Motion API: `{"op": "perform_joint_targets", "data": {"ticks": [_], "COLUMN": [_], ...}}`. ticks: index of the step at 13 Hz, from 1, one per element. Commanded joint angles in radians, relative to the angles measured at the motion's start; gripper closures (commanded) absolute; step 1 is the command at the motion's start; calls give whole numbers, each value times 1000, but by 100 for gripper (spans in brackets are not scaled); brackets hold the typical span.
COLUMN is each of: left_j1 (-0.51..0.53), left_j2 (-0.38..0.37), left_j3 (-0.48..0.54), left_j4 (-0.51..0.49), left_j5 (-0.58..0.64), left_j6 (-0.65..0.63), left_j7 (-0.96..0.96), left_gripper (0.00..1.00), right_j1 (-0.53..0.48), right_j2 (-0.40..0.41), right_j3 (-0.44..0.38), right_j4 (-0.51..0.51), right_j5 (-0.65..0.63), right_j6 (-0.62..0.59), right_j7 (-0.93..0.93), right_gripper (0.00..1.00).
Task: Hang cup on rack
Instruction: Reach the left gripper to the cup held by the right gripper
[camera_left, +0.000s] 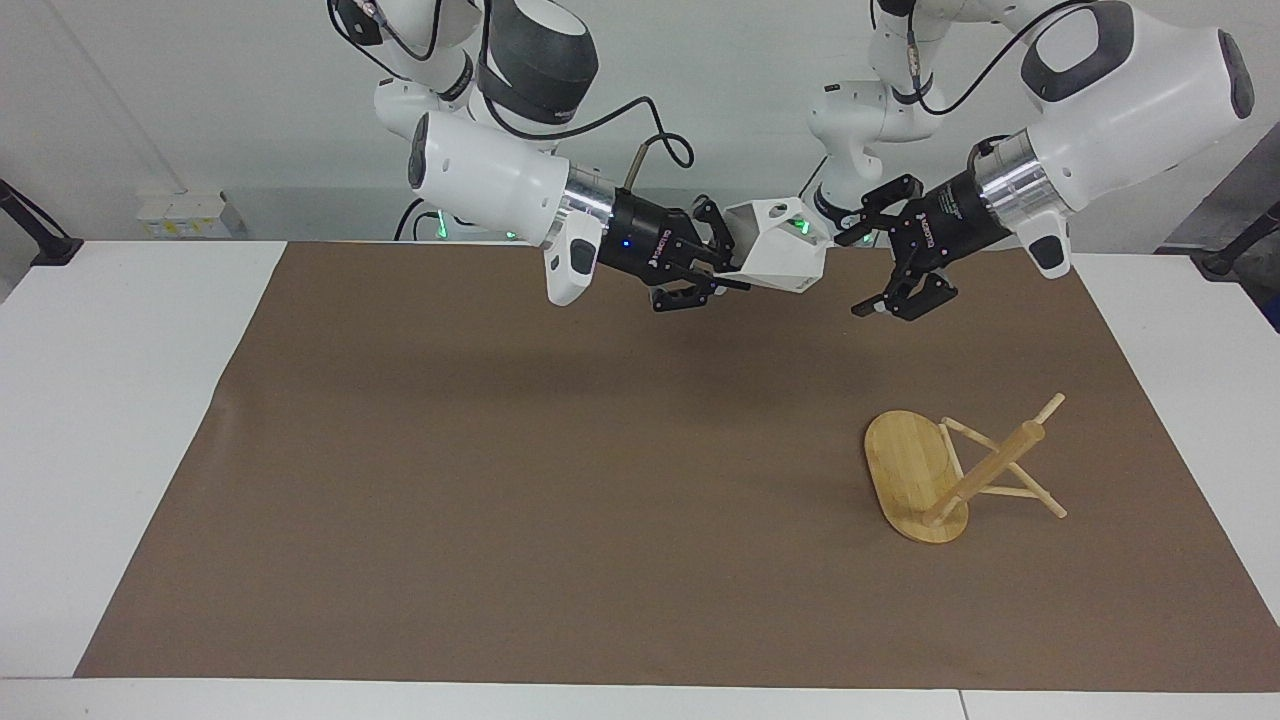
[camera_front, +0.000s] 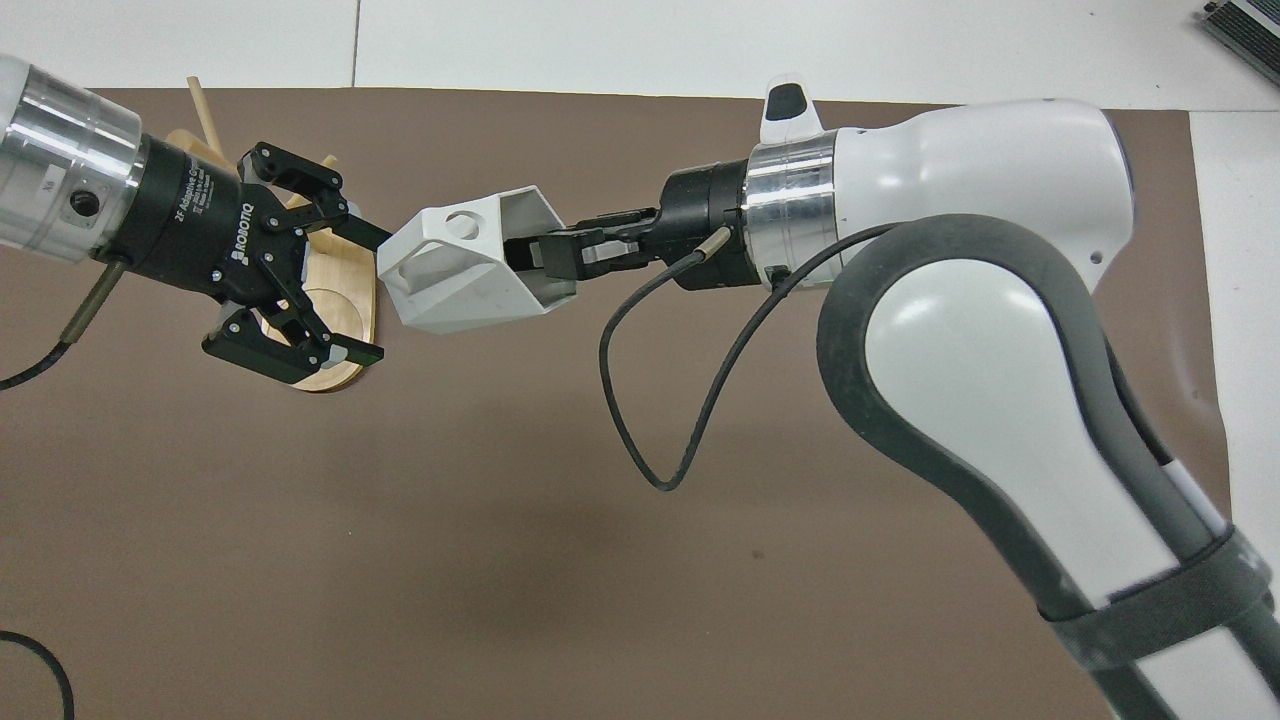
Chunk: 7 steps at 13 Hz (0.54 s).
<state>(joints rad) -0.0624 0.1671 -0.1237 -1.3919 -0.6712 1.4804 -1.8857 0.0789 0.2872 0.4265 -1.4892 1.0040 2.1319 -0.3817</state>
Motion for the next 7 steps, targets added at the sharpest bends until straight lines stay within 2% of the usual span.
{"op": "perform_joint_targets", "data": {"ticks": [1,3,7], "left_j1": [-5,-5,-10], "left_j2": [-12,-14,-34], "left_j3": [3,1,-13], "left_j4": [2,2,-3], "left_j5": [-34,-45,-53], "left_j6": [-8,17,26], "left_j7": [-58,-62,-75], "left_gripper": [0,0,0], "right_j1": [2,5,19], "right_j2": [6,6,7], "right_j3": [9,12,12], "right_j4": [15,15,15], "right_j5": [15,19,19], "right_j6": [-4,51,63], "right_j7": [-9,10,14], "right_gripper": [100,100,100]}}
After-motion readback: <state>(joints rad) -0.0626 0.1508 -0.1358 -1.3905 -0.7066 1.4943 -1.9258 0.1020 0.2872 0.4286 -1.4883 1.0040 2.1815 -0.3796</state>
